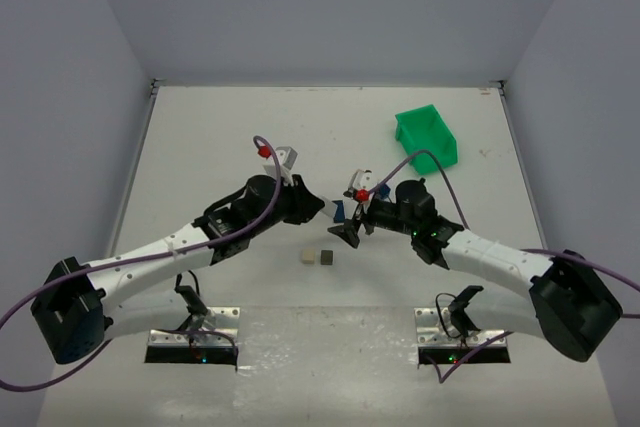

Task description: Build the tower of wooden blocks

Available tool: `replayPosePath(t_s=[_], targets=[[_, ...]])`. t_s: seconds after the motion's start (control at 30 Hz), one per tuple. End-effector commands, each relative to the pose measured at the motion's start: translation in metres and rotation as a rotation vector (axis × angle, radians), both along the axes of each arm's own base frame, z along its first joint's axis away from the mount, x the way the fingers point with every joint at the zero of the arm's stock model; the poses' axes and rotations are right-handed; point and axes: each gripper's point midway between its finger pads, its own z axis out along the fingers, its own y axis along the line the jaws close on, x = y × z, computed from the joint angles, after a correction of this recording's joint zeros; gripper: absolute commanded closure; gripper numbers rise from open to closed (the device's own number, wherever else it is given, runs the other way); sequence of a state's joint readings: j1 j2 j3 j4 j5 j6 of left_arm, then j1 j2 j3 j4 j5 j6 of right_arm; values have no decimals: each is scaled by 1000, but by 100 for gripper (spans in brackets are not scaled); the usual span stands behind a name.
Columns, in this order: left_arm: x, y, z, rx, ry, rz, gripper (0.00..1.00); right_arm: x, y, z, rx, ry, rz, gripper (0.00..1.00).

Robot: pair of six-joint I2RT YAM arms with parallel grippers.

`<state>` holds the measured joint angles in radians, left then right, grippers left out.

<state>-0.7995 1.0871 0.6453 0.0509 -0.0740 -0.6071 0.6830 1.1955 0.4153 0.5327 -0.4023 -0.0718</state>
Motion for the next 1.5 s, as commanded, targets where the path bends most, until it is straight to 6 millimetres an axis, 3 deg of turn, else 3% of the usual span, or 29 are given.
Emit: replayPosePath(t_s=[0.0,0.07,0.23,0.27,0.37,0.57,0.77,0.97,1.47], targets=[[0,20,0,105,19,111,100,-2,-16,4,-11,54,-92,1],[-5,29,-4,143,44,162,100,-2,-29,3,-2,46,-162,1],[-39,42,-24,278,153,261,100,38,-89,11,34,21,-613,1],[-44,52,-33,353,175,299,100,41,-97,11,38,19,-663,1],[-60,51,-42,390,194,356,100,43,-114,8,56,13,-743,1],[-63,36,-41,468,165,367,100,43,-115,10,77,16,-750,1],[-62,45,-42,503,159,467,100,46,-126,8,69,8,-808,1],[-58,37,-39,478,134,449,100,50,-127,5,55,16,-819,1],[-59,25,-69,567,165,415,100,51,-128,0,52,38,-834,1]])
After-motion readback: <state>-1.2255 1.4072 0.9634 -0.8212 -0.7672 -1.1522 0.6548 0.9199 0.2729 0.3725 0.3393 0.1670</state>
